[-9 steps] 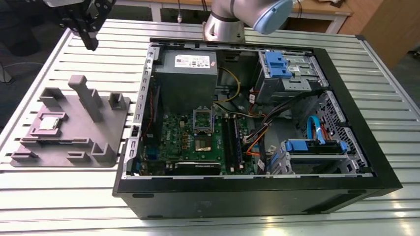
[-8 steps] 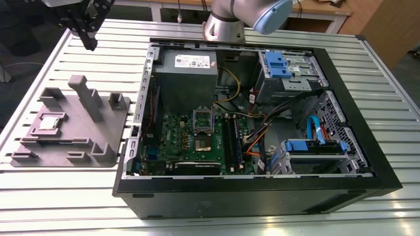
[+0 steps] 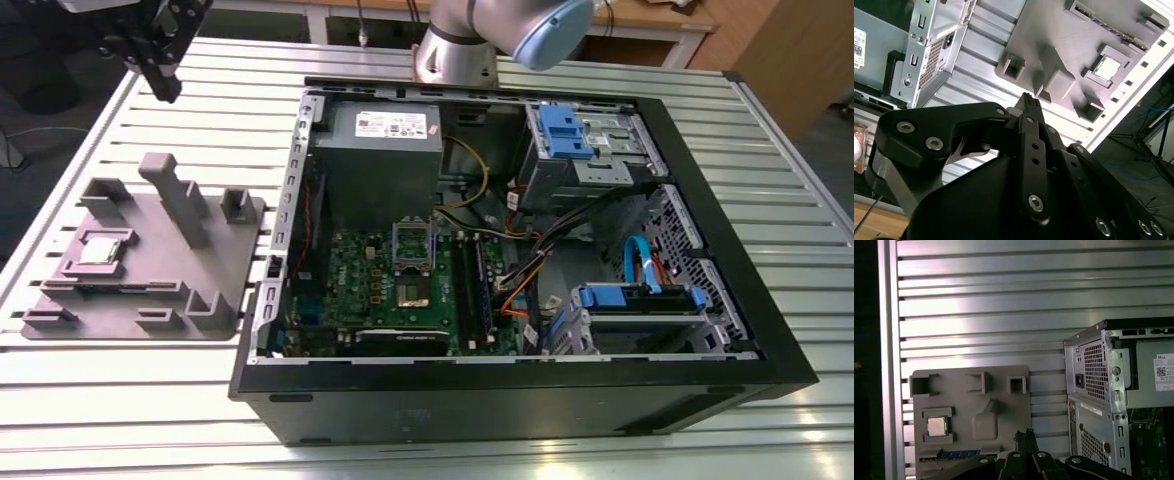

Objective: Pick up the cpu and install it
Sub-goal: 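Reach for the cpu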

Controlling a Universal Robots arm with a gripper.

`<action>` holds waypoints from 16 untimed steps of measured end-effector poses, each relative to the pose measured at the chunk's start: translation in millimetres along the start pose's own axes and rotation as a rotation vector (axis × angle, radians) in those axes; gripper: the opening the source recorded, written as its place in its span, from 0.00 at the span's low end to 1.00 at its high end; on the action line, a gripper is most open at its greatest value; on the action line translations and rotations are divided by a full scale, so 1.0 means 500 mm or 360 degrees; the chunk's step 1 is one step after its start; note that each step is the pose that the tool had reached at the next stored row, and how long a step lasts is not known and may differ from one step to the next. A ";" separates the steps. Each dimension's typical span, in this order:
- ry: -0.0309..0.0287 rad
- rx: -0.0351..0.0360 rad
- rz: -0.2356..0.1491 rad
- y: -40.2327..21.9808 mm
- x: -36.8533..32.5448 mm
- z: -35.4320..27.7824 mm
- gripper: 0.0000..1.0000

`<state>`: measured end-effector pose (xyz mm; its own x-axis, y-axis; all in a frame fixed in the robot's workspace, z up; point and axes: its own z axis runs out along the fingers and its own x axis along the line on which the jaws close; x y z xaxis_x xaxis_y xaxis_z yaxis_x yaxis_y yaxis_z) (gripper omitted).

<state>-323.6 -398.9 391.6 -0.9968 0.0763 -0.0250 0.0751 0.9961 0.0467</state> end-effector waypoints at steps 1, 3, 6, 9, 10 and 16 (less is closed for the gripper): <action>-0.00001 0.0000 0.0000 0.000 0.004 0.000 0.11; -0.00002 0.0000 0.0000 -0.001 0.011 0.000 0.11; -0.00003 0.0000 0.0000 -0.002 0.022 0.000 0.11; -0.00003 0.0000 0.0000 -0.002 0.033 0.000 0.11; -0.00003 0.0000 0.0000 -0.003 0.036 -0.001 0.11; -0.00007 0.0000 0.0000 -0.004 0.058 -0.001 0.11</action>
<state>-352.7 -398.9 391.2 -0.9968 0.0763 -0.0255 0.0750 0.9961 0.0468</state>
